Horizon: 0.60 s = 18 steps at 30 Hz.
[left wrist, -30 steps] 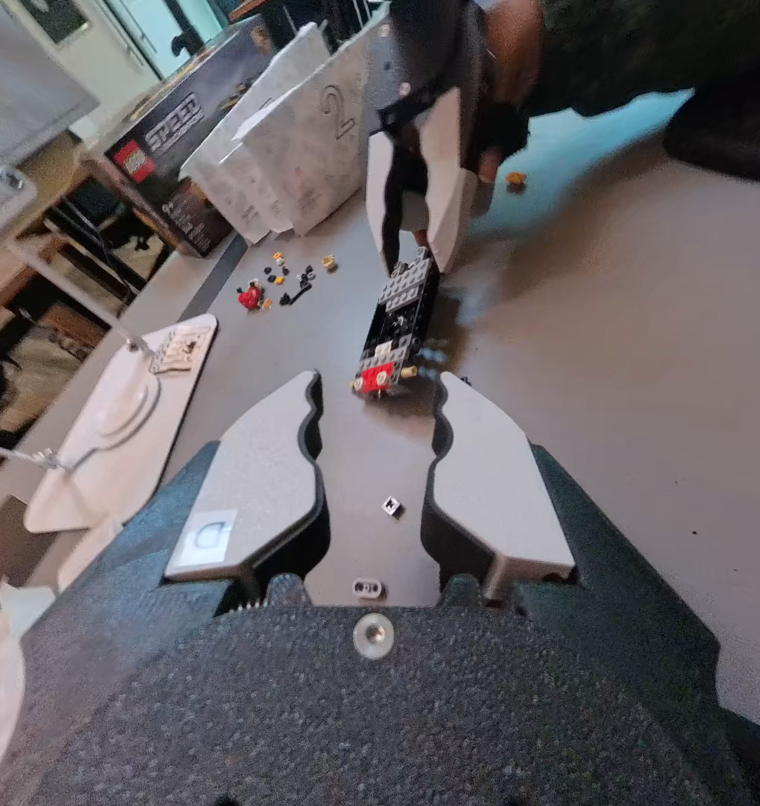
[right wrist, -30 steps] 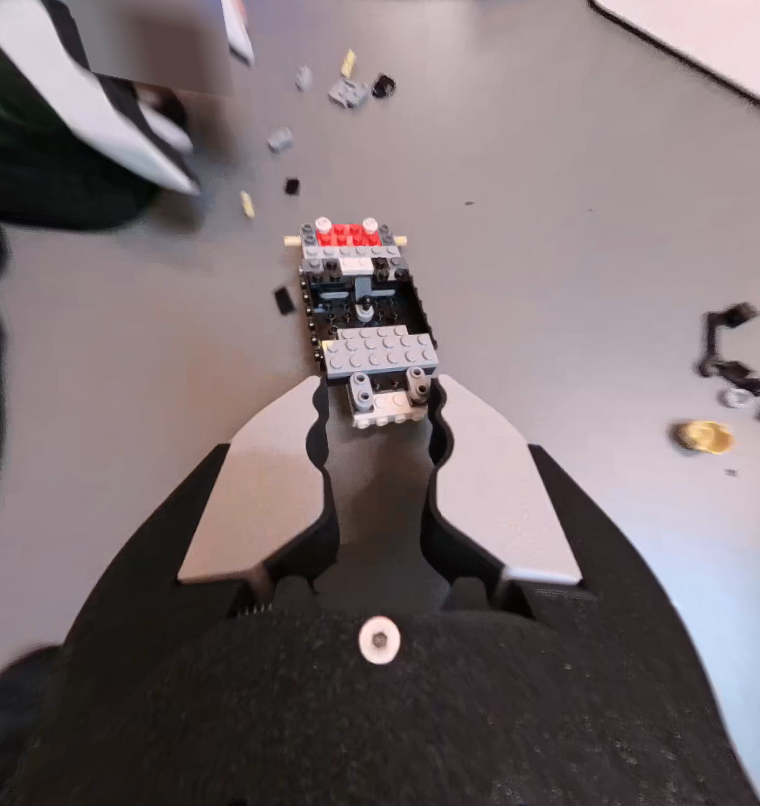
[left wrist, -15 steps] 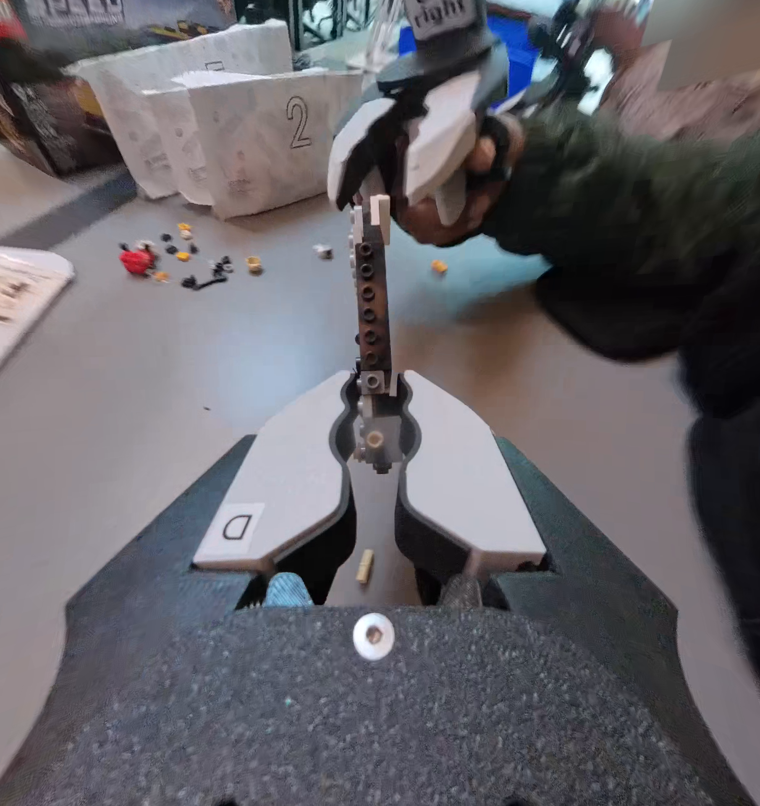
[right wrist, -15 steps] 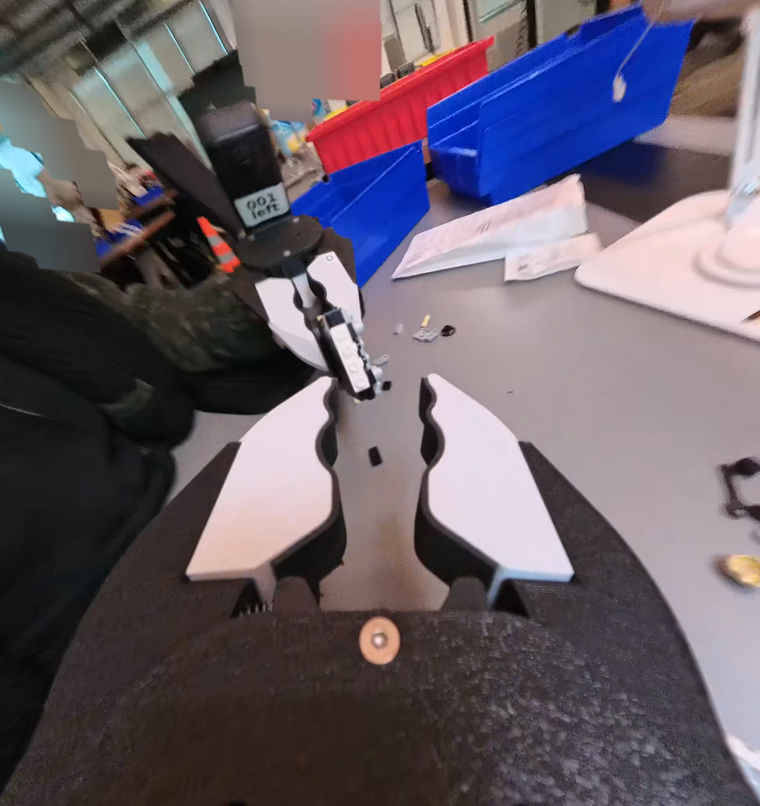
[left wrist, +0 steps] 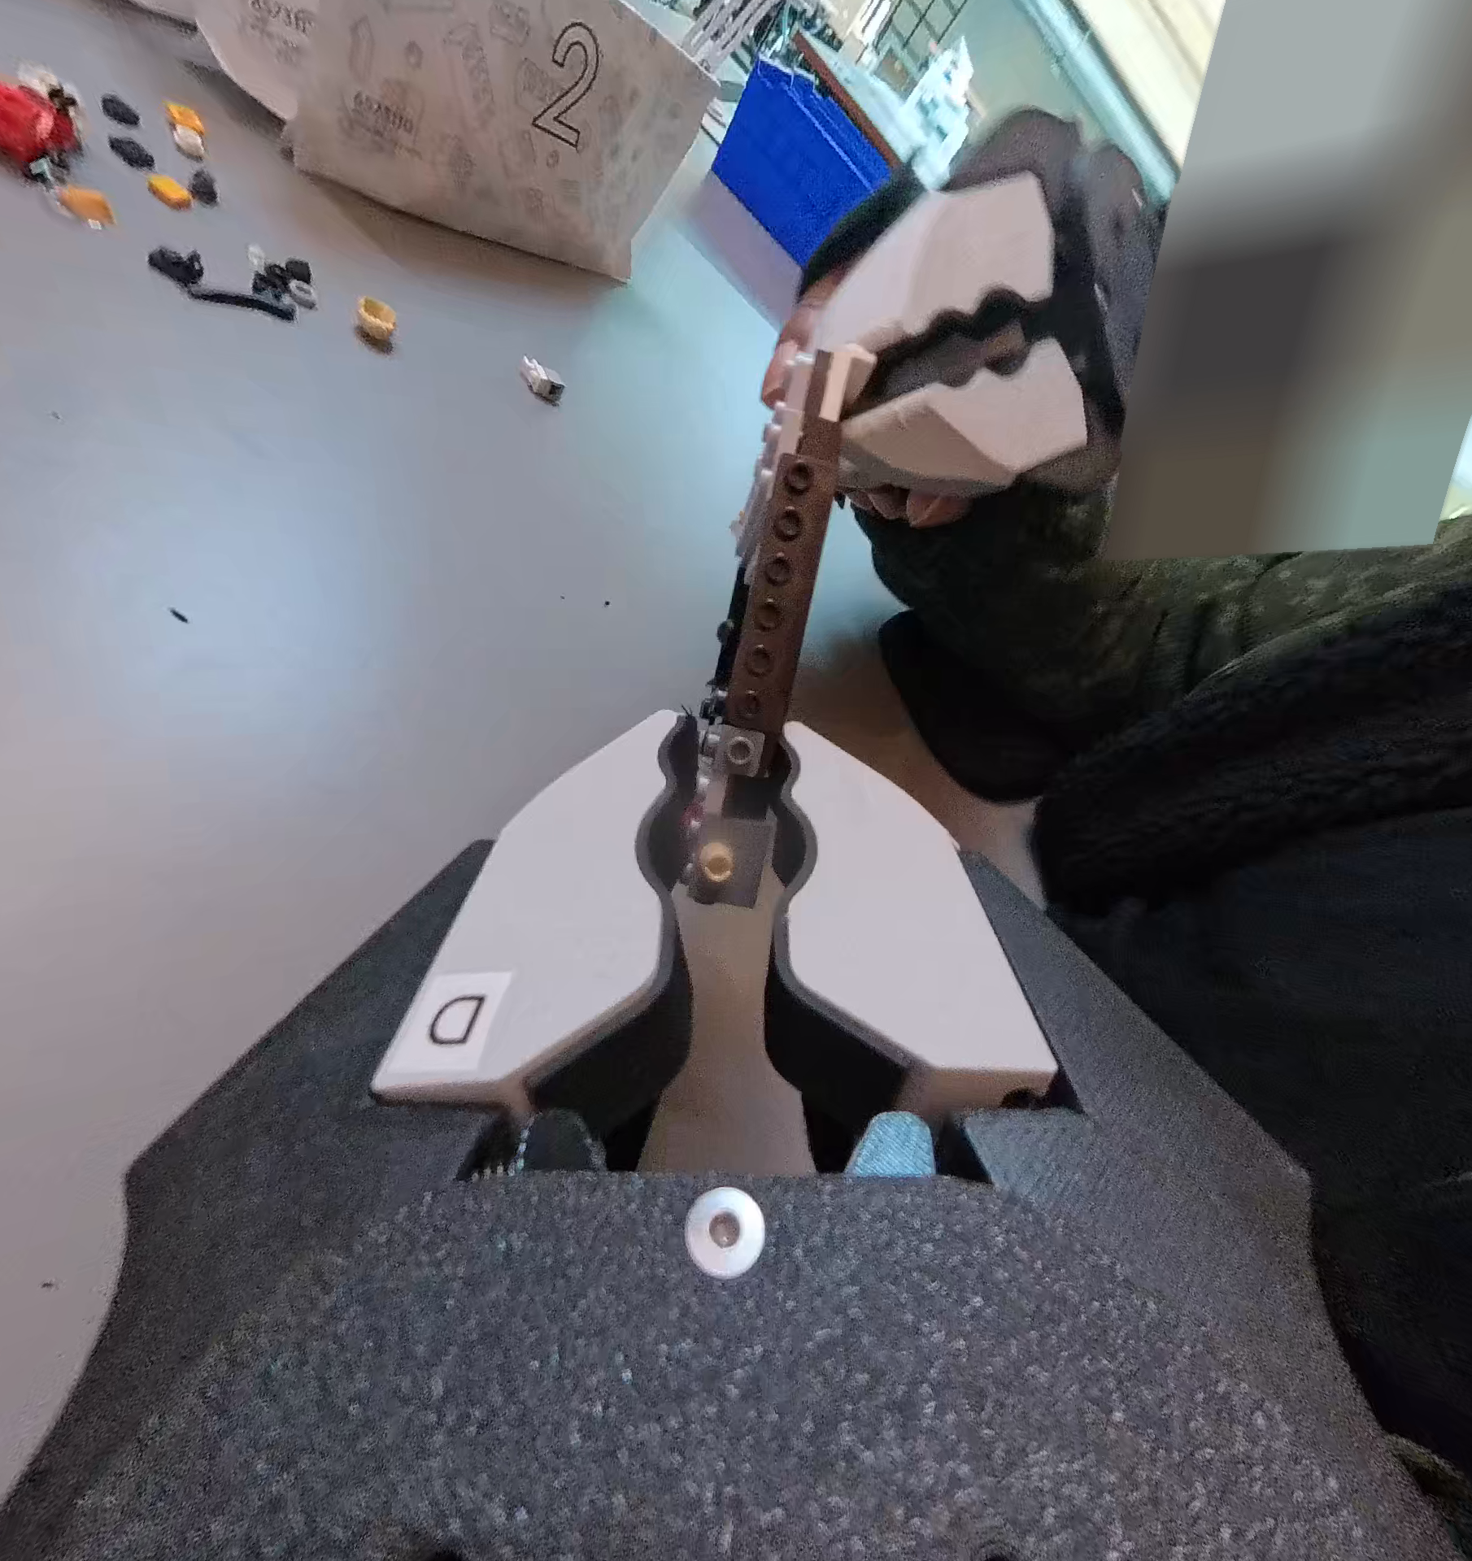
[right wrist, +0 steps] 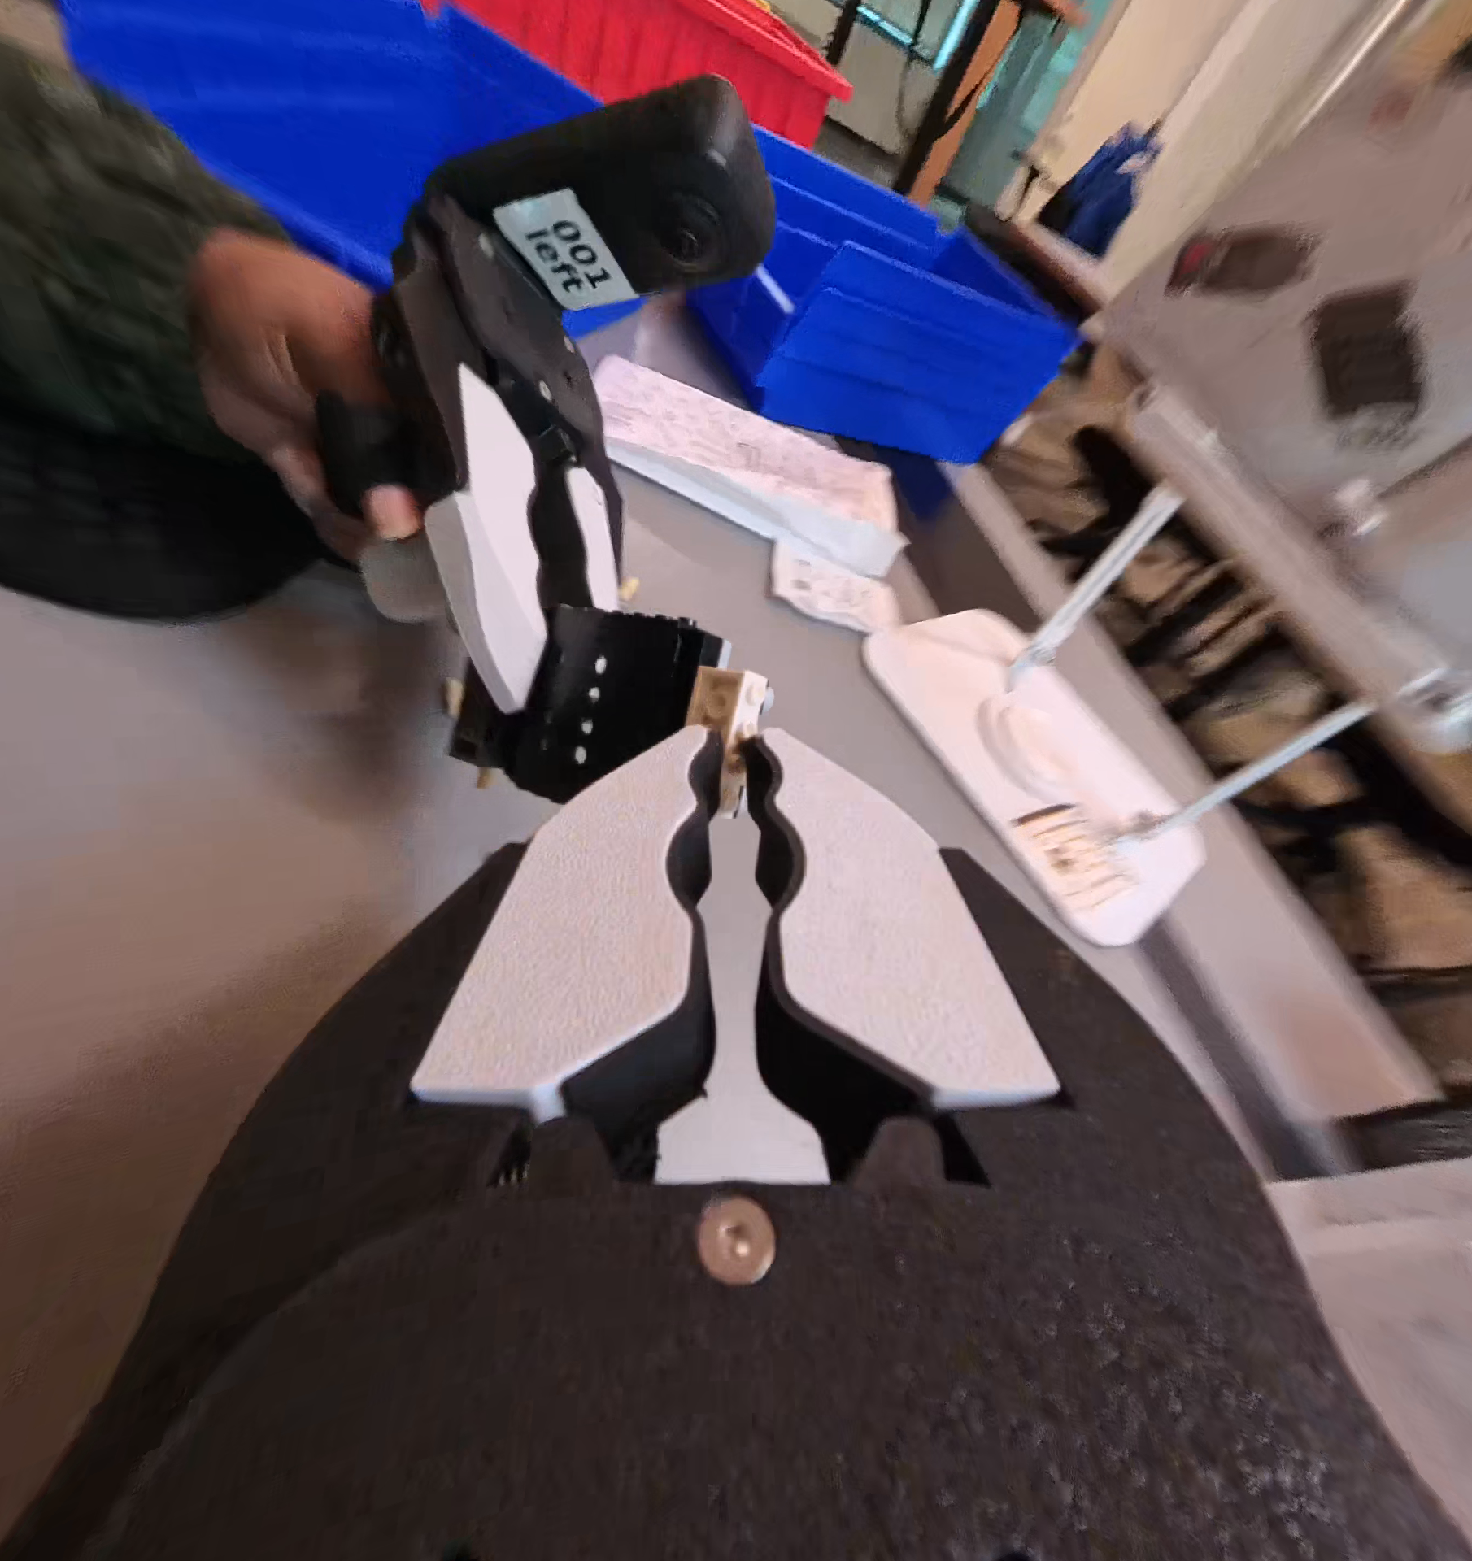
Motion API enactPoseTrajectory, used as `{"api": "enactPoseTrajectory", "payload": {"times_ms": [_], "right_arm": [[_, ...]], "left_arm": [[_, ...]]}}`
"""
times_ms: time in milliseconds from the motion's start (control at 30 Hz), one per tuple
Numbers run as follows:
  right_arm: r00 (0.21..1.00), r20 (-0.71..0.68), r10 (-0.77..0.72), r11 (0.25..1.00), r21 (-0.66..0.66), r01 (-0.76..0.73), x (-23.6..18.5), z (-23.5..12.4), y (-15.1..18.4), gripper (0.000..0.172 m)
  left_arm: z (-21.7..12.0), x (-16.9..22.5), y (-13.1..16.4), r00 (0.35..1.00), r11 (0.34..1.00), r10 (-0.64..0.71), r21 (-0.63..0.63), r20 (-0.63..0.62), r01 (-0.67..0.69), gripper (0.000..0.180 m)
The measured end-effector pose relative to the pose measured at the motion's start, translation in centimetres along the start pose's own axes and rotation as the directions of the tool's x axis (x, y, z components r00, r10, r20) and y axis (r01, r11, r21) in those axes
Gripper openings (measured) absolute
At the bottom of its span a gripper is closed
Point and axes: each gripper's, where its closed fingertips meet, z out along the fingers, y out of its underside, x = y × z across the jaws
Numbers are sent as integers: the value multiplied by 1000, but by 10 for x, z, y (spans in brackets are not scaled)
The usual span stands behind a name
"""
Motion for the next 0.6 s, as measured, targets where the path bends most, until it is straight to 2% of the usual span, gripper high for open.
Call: {"api": "enactPoseTrajectory", "payload": {"times_ms": [67, 133, 200, 267, 367, 467, 600], "right_arm": [[973, -108, -204, 979, -43, 200, 0, 0, -3, 4], [906, -185, -381, 924, -106, 367, 1, 0, -2, 3], [848, -220, -483, 875, -145, 461, 0, -1, -2, 2], [858, -217, -465, 885, -127, 448, -2, -2, -4, 3], [952, -146, -267, 964, -33, 266, -3, -4, -4, 3], [992, -73, -101, 993, 46, 105, -5, -5, -7, 4], [987, -77, -138, 989, 50, 142, -7, -7, -10, 4]], "left_arm": [[-1, -1, -1, 998, 998, -54, 12, -24, 54, 16], [-1, 0, 1, 995, 996, -88, 10, -38, 88, 16], [1, 1, 4, 992, 994, -111, 4, -51, 112, 16], [1, 2, 4, 991, 993, -121, 4, -61, 122, 16], [1, 2, 3, 991, 993, -117, 6, -60, 118, 16], [0, 2, 2, 992, 994, -113, 10, -58, 113, 17], [1, 5, 4, 993, 995, -99, 8, -62, 100, 17]]}}
